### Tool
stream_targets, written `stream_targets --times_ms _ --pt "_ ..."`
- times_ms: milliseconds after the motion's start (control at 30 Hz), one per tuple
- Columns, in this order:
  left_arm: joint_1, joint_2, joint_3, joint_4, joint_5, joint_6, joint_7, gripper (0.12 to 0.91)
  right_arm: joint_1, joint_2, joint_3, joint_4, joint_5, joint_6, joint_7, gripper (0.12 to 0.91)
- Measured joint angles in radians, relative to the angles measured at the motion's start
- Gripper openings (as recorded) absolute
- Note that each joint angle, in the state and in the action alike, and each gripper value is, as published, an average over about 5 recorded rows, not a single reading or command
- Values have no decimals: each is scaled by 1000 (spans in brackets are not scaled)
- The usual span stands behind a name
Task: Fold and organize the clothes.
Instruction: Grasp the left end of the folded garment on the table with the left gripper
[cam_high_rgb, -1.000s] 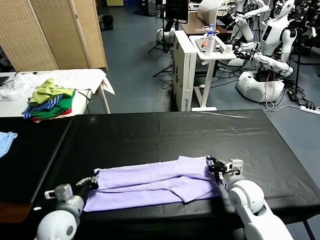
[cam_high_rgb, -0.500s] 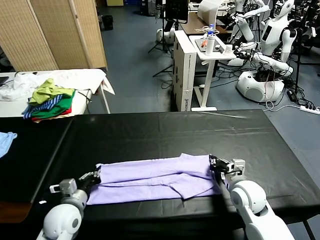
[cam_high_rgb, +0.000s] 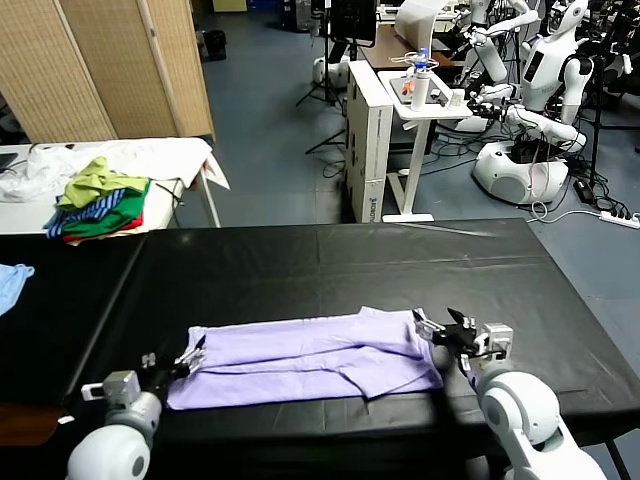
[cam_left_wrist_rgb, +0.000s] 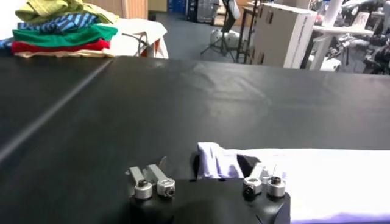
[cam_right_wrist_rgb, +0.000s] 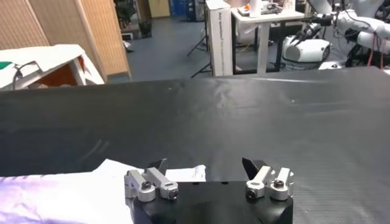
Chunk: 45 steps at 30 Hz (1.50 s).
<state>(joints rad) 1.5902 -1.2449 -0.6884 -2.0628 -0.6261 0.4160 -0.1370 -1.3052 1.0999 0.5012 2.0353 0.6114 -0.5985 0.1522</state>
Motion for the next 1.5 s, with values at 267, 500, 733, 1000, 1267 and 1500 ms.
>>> stream_targets --times_ms 267,500,733,1000,1267,1500 --pt "25 -32 -30 12 -47 -12 21 907 -3 0 0 2 0 0 1 907" --pt "46 -54 -29 2 -43 -21 34 756 0 5 -3 0 -1 0 3 907" --pt "50 -67 -9 4 -37 -23 52 332 8 10 -6 -7 -4 0 3 907" --pt "31 -73 -3 -1 13 -22 35 185 9 14 -7 -9 -6 7 3 907" --pt "40 -5 -42 16 220 -65 55 185 4 16 -3 -8 -9 16 3 907" --pt "64 129 -143 75 262 -105 67 185 1 32 -12 -8 -14 19 3 907"
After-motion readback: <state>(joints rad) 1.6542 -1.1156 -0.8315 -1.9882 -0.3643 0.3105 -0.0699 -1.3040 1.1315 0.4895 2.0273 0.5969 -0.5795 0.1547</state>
